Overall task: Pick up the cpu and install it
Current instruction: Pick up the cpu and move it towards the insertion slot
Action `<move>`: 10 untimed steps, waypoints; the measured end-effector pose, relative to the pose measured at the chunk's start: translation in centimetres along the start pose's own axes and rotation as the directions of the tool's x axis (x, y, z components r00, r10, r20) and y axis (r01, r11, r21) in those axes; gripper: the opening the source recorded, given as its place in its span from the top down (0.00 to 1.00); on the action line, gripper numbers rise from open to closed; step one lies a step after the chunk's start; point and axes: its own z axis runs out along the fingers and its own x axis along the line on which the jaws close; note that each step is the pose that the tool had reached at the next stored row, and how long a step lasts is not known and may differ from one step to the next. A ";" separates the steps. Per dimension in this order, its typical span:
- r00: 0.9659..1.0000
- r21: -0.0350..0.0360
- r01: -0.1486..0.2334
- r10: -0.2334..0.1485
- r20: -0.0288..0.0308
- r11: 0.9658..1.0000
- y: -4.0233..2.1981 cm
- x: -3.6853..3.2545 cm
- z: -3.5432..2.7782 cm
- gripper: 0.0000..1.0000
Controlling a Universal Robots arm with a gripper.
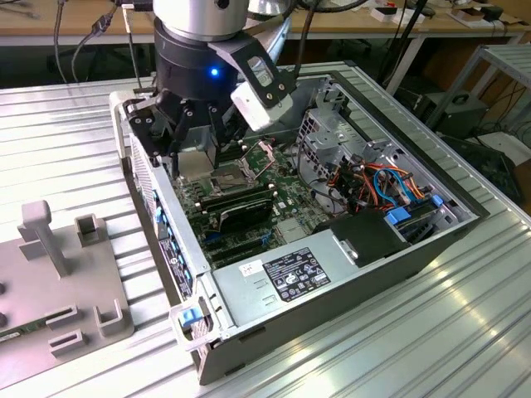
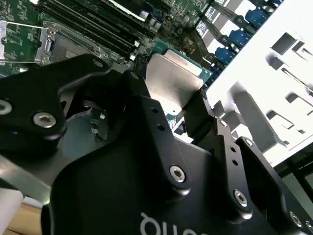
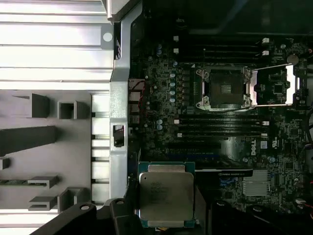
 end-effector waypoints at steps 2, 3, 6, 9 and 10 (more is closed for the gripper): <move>1.000 0.000 0.000 0.000 0.000 1.000 -0.01 -1.16 0.02 0.45; 1.000 0.000 0.000 0.000 0.000 1.000 -0.01 -1.38 0.02 0.45; 1.000 0.000 0.000 0.000 0.000 1.000 -0.01 -1.93 0.03 0.45; 1.000 0.000 0.000 0.000 0.000 1.000 -0.01 -2.39 0.04 0.45; 1.000 0.000 0.000 0.000 0.000 1.000 -0.01 -2.52 0.04 0.45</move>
